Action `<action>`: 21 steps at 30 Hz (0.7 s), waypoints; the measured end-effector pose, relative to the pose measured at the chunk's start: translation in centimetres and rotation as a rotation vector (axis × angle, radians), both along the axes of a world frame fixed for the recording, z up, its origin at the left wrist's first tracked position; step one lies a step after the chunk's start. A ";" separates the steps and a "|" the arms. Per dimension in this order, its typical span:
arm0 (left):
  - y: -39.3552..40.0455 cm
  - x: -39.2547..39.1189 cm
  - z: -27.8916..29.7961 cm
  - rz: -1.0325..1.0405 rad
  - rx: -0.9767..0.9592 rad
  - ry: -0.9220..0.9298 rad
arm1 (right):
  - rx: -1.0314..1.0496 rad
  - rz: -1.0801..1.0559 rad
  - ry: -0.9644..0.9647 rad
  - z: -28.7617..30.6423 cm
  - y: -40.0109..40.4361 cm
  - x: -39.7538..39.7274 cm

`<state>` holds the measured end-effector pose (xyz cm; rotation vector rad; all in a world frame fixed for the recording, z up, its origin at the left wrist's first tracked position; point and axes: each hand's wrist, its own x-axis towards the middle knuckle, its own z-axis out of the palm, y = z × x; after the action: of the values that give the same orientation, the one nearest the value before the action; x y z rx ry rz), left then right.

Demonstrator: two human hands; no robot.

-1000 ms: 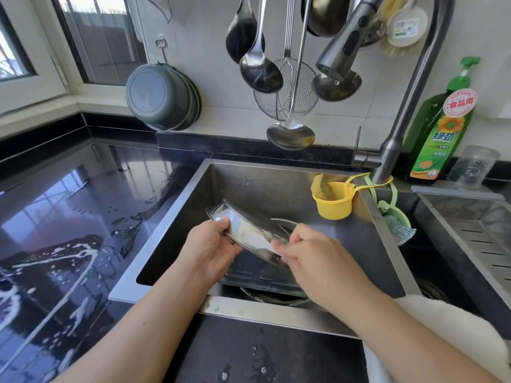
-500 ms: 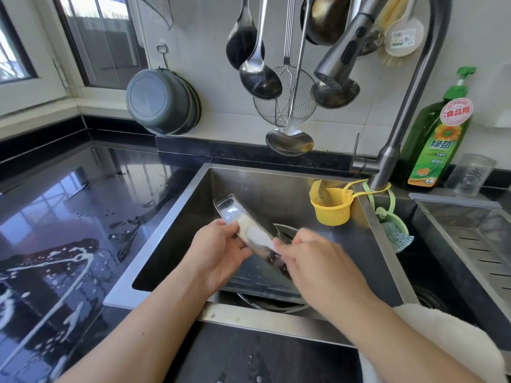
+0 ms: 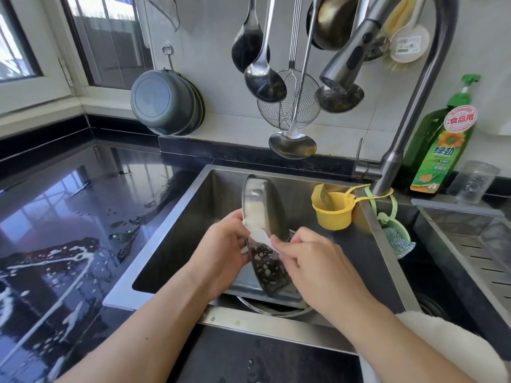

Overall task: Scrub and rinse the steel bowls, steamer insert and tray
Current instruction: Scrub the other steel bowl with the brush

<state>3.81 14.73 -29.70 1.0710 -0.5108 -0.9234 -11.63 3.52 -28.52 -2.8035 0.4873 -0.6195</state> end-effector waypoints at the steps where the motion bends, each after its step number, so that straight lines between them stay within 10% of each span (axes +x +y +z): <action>1: -0.1 0.0 -0.1 -0.022 -0.014 -0.073 | -0.002 -0.007 -0.019 0.2 -0.3 0.1; 21: -0.5 -1.7 -0.4 -0.005 0.128 -0.441 | -0.154 -0.318 -0.034 3.8 -3.2 -1.5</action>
<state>2.16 14.24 -30.14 1.4004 -0.8250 -0.7296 -13.09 0.27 -24.67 -2.8754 0.9271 -0.7967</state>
